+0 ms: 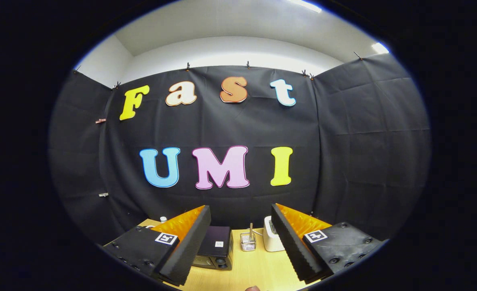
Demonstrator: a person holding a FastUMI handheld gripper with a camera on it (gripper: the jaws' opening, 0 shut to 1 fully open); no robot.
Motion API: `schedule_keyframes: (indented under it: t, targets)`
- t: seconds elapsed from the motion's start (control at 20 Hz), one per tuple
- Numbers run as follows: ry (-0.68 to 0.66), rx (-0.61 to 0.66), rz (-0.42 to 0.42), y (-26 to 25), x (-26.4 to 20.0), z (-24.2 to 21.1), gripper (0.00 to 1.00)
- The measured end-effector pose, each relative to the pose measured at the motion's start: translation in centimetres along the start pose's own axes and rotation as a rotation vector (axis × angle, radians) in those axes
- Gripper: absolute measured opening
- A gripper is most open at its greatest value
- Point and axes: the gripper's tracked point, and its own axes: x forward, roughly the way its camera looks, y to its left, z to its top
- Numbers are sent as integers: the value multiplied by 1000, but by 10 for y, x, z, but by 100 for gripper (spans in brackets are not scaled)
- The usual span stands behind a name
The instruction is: Open the toaster oven, put the food inside, and close the toaster oven door.
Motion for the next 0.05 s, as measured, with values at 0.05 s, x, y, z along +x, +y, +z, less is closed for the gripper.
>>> schedule_keyframes:
  t: [0.05]
  targets:
    - [0, -6, -1, -2, -1, 0, 98]
